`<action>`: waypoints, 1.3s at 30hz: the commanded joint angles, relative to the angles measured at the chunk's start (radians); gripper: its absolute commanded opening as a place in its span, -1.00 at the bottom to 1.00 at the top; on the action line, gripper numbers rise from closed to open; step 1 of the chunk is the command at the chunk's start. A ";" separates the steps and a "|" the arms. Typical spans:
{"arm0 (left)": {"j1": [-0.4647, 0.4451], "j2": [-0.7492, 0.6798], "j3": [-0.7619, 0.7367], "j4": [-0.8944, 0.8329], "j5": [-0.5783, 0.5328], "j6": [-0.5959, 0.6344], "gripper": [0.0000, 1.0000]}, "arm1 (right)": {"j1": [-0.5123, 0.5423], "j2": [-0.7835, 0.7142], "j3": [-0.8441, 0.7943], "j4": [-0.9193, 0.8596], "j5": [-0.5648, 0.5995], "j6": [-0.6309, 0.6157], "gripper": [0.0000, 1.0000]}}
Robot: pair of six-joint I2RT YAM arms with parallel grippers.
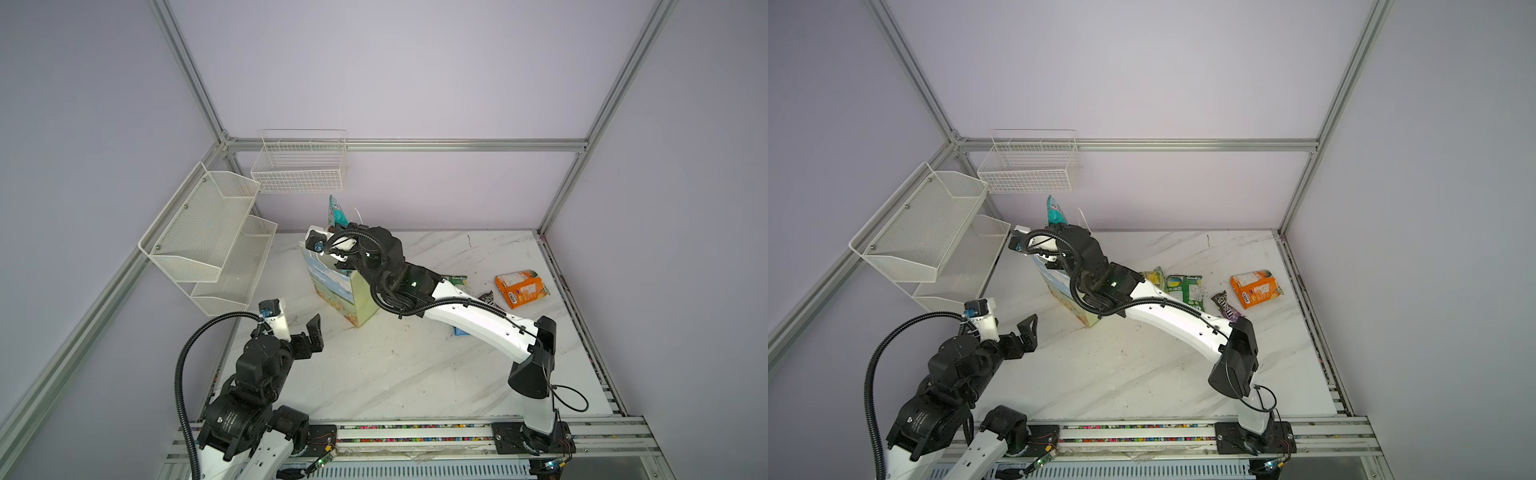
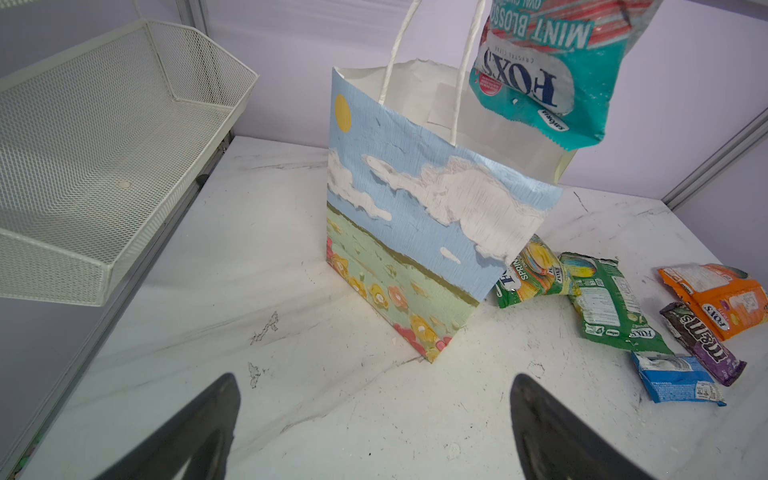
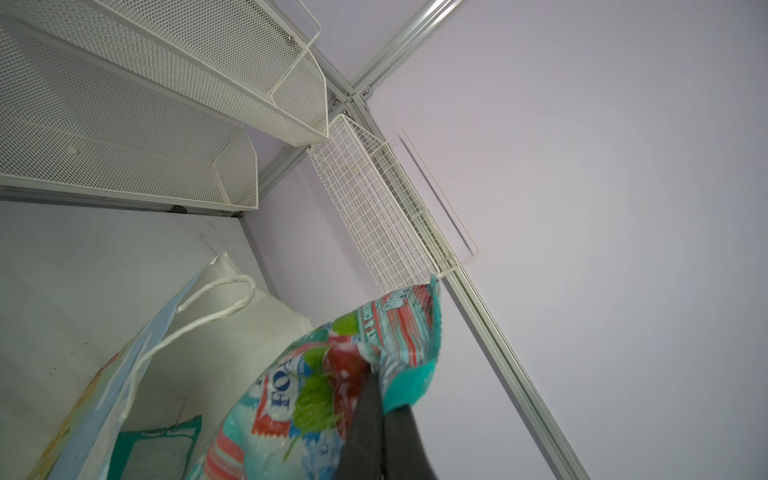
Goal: Place the snacks into the paper bag
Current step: 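Lower the teal candy bag into the paper bag's opening with the right gripper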
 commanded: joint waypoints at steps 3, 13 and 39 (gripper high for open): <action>-0.007 -0.008 -0.012 0.024 0.007 -0.005 1.00 | -0.037 0.001 0.008 0.079 -0.113 -0.053 -1.00; -0.007 -0.007 -0.013 0.025 0.007 -0.005 1.00 | -0.058 0.008 -0.016 0.137 -0.167 -0.096 -1.00; -0.006 -0.011 -0.013 0.025 0.004 -0.005 0.99 | -0.127 -0.003 -0.135 0.228 -0.366 -0.238 -1.00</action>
